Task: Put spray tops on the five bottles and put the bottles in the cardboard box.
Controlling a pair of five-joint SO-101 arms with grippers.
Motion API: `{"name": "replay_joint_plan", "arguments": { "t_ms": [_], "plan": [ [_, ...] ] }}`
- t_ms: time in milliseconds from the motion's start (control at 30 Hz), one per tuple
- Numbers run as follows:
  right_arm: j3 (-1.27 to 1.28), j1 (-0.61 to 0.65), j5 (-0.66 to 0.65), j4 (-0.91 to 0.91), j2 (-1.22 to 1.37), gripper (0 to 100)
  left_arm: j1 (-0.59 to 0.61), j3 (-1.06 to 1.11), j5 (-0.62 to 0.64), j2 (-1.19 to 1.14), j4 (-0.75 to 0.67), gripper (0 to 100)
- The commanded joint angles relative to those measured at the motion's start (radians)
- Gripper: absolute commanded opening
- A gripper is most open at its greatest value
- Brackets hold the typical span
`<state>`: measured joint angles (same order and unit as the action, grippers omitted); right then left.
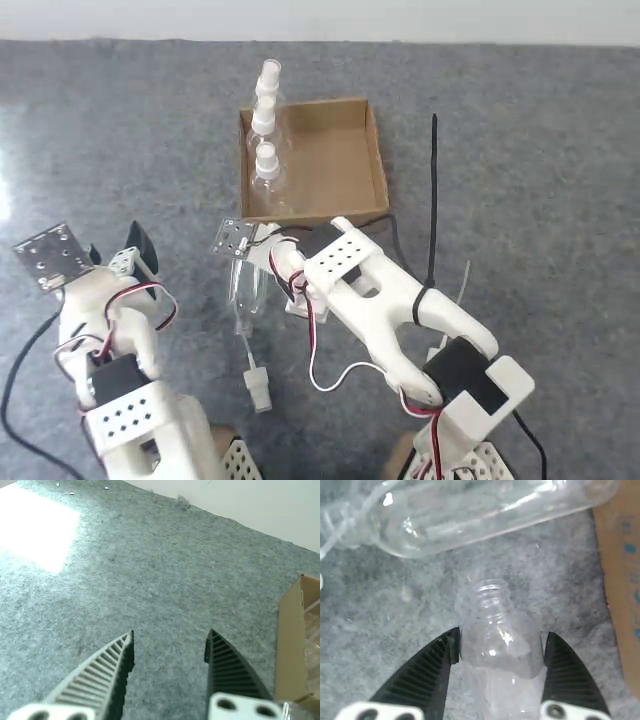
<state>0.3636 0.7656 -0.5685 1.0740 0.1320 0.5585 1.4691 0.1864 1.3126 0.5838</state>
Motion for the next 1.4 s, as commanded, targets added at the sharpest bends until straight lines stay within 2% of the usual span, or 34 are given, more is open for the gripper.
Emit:
{"name": "replay_joint_plan", "arguments": {
  "t_ms": [0,233,400,633,733,867,1233,1367],
  "plan": [
    [-0.058,-0.007,0.015,-0.002,-0.008,21.4,0.0,-0.007,-0.008,0.012,-0.031,22],
    [-0.051,-0.007,-0.002,0.008,-0.007,32.4,0.0,-0.007,-0.008,0.012,-0.031,22],
    [-0.018,-0.007,-0.109,-0.001,-0.007,30.2,0.002,-0.007,-0.008,0.012,-0.031,22],
    [-0.018,-0.007,-0.115,-0.001,-0.008,29.9,0.002,-0.007,-0.008,0.012,-0.031,22],
    [-0.018,-0.008,-0.118,-0.001,-0.008,25.2,0.002,-0.007,-0.008,0.012,-0.031,22],
    [-0.018,-0.008,-0.118,-0.002,-0.007,20.4,0.002,-0.007,-0.008,0.012,-0.031,22],
    [-0.015,-0.008,-0.109,0.007,-0.044,20.3,0.0,-0.007,-0.008,0.012,-0.032,22],
    [-0.012,-0.012,-0.009,0.01,-0.11,20.1,0.0,-0.007,-0.008,0.012,-0.032,22]
  ]
}}
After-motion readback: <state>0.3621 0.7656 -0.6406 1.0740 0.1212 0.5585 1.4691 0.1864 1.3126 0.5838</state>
